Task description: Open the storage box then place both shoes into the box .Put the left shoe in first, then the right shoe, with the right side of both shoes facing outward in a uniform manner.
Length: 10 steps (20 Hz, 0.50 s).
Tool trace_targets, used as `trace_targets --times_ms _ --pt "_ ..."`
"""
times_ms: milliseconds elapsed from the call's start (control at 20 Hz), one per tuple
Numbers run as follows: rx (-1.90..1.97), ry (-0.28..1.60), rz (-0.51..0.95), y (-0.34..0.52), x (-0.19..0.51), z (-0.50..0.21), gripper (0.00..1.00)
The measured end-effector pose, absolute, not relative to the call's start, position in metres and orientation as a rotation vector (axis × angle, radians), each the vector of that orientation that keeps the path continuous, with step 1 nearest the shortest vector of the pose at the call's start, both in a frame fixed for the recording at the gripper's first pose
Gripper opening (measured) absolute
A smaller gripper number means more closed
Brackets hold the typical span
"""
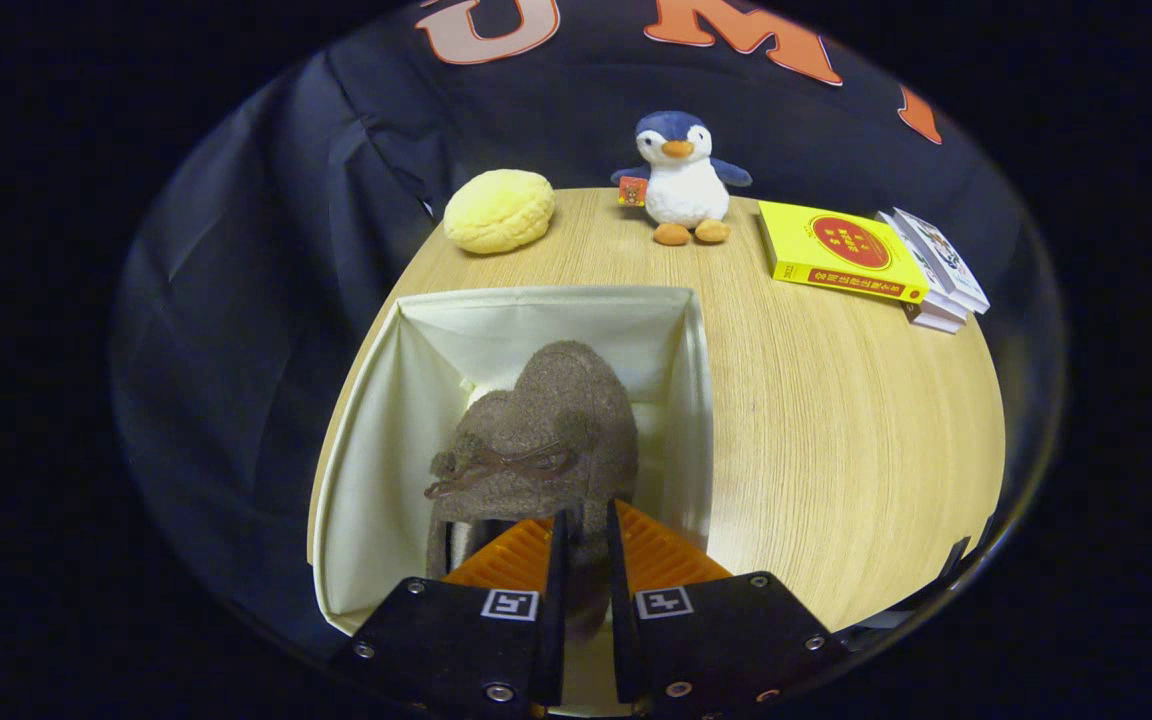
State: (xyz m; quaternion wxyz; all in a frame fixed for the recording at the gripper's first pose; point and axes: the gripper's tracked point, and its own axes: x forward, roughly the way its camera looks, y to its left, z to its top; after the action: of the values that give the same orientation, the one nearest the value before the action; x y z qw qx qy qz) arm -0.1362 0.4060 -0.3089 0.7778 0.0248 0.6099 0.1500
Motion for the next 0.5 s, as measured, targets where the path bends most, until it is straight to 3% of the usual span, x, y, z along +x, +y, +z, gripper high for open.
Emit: trace_targets --times_ms 250,500 --pt "0.136 1.301 0.393 0.408 -0.139 -0.287 0.24" --pt "0.145 1.124 0.419 0.387 -0.107 -0.257 0.32"
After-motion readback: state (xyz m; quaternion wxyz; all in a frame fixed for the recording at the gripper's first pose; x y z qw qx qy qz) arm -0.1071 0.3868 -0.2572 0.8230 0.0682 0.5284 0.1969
